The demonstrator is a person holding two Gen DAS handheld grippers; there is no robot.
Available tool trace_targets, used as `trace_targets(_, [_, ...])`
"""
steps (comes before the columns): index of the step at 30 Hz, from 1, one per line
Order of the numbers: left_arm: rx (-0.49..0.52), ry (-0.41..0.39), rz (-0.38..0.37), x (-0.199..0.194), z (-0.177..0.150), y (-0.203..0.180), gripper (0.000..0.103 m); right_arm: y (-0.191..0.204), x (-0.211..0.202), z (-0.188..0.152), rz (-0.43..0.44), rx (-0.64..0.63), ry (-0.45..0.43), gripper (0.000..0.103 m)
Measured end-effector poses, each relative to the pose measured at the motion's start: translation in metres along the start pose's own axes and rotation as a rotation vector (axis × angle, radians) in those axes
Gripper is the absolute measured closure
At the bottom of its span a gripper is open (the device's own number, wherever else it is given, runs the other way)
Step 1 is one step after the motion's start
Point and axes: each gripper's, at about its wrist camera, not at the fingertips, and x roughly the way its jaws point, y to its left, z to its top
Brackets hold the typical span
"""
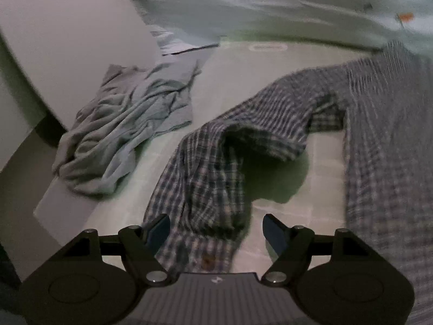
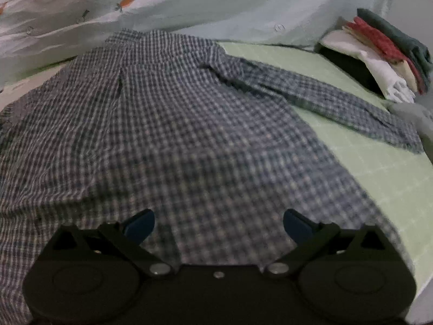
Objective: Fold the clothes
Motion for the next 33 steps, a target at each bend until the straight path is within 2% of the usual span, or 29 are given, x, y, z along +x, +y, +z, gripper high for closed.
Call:
trace_targets(1, [0.03, 0.002, 0.0, 0.005, 0.0, 0.003, 0.039, 0.005, 0.0, -0.003, -0.015, 0.015, 0.006, 0.0])
trace_targets(2, [0.056, 0.009, 0.003, 0.01, 0.0, 0.007, 0.055, 0.009, 0.0, -0.007, -0.03, 0.037, 0.012, 0.0])
trace_targets(3, [0.071, 0.015, 0.017, 0.014, 0.0, 0.013, 0.064, 0.013, 0.0, -0.01, -0.046, 0.058, 0.018, 0.0])
trace_targets(4, [0.079, 0.019, 0.038, 0.018, 0.0, 0.021, 0.089, 0.016, -0.001, -0.013, -0.058, 0.086, 0.014, 0.0])
trace_targets(5, [0.078, 0.018, 0.064, 0.021, 0.001, 0.03, 0.092, 0.019, -0.002, -0.016, -0.07, 0.115, 0.01, 0.0])
trace_targets(9, [0.058, -0.006, 0.185, 0.027, 0.007, 0.07, 0.093, 0.025, -0.004, -0.02, -0.114, 0.169, 0.002, 0.0])
trace_targets(12, [0.06, -0.006, 0.232, 0.03, 0.006, 0.085, 0.092, 0.027, -0.008, -0.023, -0.13, 0.185, 0.001, 0.0])
trace_targets(15, [0.039, 0.012, 0.231, 0.033, 0.004, 0.088, 0.082, 0.027, -0.01, -0.024, -0.134, 0.192, 0.006, 0.0])
trace_targets(16, [0.052, 0.019, 0.22, 0.033, 0.003, 0.085, 0.073, 0.027, -0.01, -0.024, -0.134, 0.193, 0.008, 0.0])
trace_targets(17, [0.072, 0.026, 0.2, 0.034, 0.003, 0.082, 0.06, 0.027, -0.01, -0.023, -0.128, 0.188, 0.012, 0.0])
trace_targets(20, [0.087, 0.034, 0.091, 0.021, -0.002, 0.07, 0.034, 0.025, -0.011, -0.021, -0.109, 0.172, 0.021, 0.0])
trace_targets(24, [0.085, 0.017, -0.008, -0.005, -0.01, 0.05, 0.031, 0.013, -0.016, -0.022, -0.099, 0.166, 0.01, 0.0])
trace_targets(27, [0.079, 0.006, -0.106, -0.022, -0.014, 0.034, 0.031, -0.01, -0.02, -0.021, -0.103, 0.173, -0.002, 0.0])
trace_targets(31, [0.013, 0.017, -0.261, -0.039, -0.021, 0.007, 0.031, -0.049, -0.017, -0.014, -0.143, 0.15, -0.004, 0.0])
trace_targets(33, [-0.004, 0.027, -0.294, -0.045, -0.025, -0.009, 0.031, -0.071, -0.013, -0.01, -0.162, 0.157, -0.002, 0.004])
